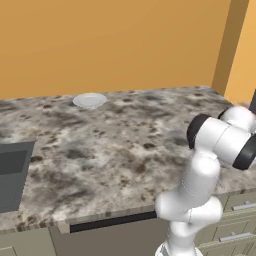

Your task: Take the fork and place it on the left side of the plate. Then take the spoon and place it on the right side of the plate. Make sure they're directly next to the plate.

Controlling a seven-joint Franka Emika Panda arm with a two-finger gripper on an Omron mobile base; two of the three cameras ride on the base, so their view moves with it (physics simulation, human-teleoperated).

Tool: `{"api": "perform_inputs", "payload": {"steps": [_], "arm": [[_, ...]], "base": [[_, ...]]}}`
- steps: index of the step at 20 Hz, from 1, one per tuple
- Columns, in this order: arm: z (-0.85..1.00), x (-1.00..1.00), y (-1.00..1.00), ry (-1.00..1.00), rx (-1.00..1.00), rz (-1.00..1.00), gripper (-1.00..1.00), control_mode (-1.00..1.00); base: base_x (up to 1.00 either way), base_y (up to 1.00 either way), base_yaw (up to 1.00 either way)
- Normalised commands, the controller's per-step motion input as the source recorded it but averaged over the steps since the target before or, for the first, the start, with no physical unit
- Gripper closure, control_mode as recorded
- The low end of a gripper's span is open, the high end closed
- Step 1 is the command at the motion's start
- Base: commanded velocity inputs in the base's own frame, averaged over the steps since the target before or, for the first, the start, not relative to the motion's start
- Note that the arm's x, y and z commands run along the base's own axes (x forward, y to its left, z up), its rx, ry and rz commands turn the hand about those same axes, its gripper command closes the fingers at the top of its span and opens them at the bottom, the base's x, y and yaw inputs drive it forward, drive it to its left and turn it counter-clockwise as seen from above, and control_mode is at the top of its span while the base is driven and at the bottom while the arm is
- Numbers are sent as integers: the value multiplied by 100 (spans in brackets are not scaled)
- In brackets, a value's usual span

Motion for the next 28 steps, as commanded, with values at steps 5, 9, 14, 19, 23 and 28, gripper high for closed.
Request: {"api": "perform_inputs", "payload": {"steps": [5,9,14,19,23,28], "arm": [[100,-21,8,2,-10,0,100,-100],[100,-35,10,6,-6,0,100,-100],[100,-59,17,11,-2,0,100,-100],[87,-75,45,15,-5,0,100,-100],[44,-97,47,7,-9,0,100,-100],[5,-59,34,1,-9,3,100,-100]], "base": [[0,0,0],[0,0,0],[0,0,0],[0,0,0],[0,0,0],[0,0,0]]}}
